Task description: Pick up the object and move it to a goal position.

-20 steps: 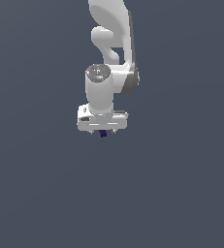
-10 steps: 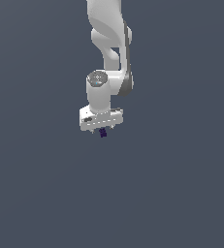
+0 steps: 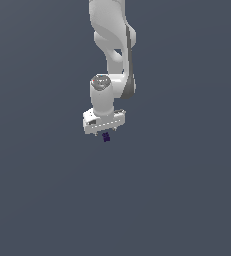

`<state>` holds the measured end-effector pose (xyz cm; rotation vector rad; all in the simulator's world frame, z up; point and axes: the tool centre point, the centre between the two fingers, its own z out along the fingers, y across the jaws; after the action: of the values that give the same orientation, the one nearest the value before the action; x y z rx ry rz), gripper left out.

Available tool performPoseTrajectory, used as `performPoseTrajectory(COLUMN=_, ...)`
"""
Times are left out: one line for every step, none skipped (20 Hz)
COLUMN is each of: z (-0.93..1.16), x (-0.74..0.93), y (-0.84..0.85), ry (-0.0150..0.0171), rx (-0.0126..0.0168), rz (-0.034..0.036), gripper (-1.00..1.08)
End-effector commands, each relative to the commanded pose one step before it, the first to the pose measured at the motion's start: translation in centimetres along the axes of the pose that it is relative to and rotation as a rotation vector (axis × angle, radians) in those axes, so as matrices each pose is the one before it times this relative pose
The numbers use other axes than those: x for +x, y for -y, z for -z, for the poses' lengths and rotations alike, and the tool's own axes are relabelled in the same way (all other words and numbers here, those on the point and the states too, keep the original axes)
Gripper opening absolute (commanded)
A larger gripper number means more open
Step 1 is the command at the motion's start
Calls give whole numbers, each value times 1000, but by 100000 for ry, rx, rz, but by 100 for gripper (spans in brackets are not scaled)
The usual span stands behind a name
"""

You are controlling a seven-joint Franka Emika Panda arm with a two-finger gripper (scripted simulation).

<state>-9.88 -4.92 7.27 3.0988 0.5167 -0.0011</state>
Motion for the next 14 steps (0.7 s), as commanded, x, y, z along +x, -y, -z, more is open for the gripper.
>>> performPoseTrajectory(z=-1, x=-3, y=0, ry=-1, rx=-1, rz=10, gripper=100)
performPoseTrajectory(z=-30, x=-2, y=-1, ry=0, rx=0, rz=0, gripper=100)
performPoseTrajectory(z=-90, x=-6, y=-2, ry=0, rx=0, rz=0, gripper=100)
performPoseTrajectory(z=-150, x=-11, y=-3, ry=0, rx=0, rz=0, gripper=100)
performPoseTrajectory(z=-206, x=-5, y=19, ry=-8, rx=0, rz=48, gripper=100)
performPoseTrajectory(z=-268, x=-19, y=-5, ry=0, rx=0, rz=0, gripper=100)
performPoseTrajectory(z=-323, x=-14, y=17, ry=-8, rx=0, rz=48, gripper=100)
performPoseTrajectory(z=-383, x=-27, y=-7, ry=0, rx=0, rz=0, gripper=100)
performPoseTrajectory(z=-433, x=-17, y=24, ry=-11, rx=0, rz=68, gripper=100)
performPoseTrajectory(z=-488, x=-23, y=13, ry=-8, rx=0, rz=48, gripper=100)
performPoseTrajectory(z=-522, x=-23, y=11, ry=-8, rx=0, rz=48, gripper=100)
performPoseTrajectory(z=-473, x=-15, y=10, ry=-8, rx=-1, rz=48, gripper=100)
performPoseTrajectory(z=-416, x=-17, y=-14, ry=0, rx=0, rz=0, gripper=100)
performPoseTrajectory(z=-349, x=5, y=18, ry=-10, rx=-3, rz=68, gripper=100)
